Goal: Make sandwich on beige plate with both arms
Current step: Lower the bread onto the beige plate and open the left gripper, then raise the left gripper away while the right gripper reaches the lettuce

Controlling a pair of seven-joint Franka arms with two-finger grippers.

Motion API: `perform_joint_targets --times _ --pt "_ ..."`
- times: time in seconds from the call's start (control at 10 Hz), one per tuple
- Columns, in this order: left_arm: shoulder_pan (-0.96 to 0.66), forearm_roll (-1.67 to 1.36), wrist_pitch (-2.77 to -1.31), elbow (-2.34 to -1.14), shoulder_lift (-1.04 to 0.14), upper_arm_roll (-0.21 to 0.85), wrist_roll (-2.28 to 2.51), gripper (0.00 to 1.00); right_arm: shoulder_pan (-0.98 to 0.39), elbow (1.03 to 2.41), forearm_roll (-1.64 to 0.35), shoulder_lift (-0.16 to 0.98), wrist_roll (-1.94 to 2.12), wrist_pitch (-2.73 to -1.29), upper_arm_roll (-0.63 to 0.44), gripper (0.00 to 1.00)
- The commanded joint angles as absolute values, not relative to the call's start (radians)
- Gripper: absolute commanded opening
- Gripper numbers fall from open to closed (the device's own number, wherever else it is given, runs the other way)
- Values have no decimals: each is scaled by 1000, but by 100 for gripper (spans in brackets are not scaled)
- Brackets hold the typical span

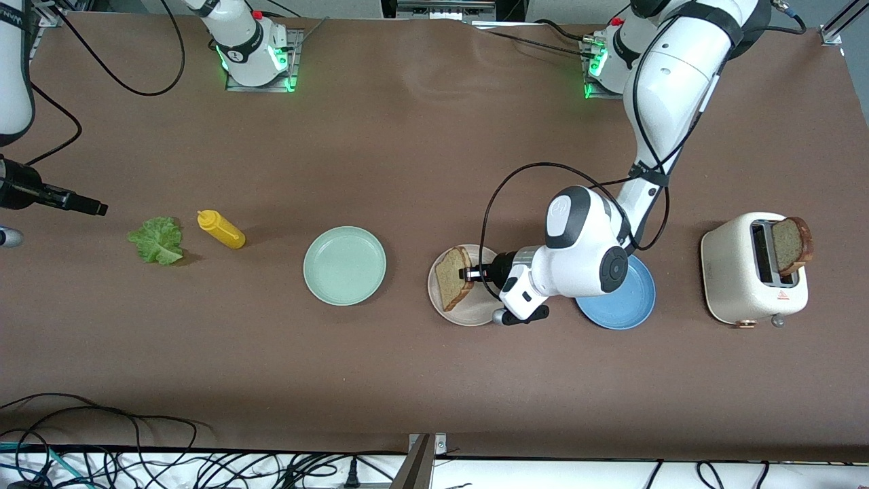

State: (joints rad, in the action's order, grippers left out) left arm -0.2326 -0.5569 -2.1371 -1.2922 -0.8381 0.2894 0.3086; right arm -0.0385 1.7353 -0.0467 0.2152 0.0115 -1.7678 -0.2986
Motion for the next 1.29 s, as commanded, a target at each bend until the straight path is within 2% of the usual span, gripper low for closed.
perform_joint_targets --times 0.0,0.2,0.3,0.5,0.6,1.0,1.19 --pt "-233 -598 -2115 -1279 -839 285 302 0 -34 1826 -31 209 26 -1892 -296 100" --pt "-239 -598 -2115 -1287 -847 285 302 0 -32 1920 -8 230 26 -2027 -298 100" --pt "-239 -598 -2115 -1289 -851 285 296 3 -32 1933 -8 259 28 -2051 -316 100" --pt "-229 -586 -2115 -1305 -854 284 282 83 -32 1936 -8 331 26 -2091 -327 100" --pt "-210 -584 -2115 -1307 -850 284 281 100 -32 1934 -9 360 26 -2127 -327 100" --pt "-147 -572 -2114 -1302 -833 275 290 100 -38 1931 -23 478 26 -2284 -321 100" --pt "-140 -488 -2059 -1296 -807 165 287 100 -41 1931 -23 492 29 -2290 -316 100"
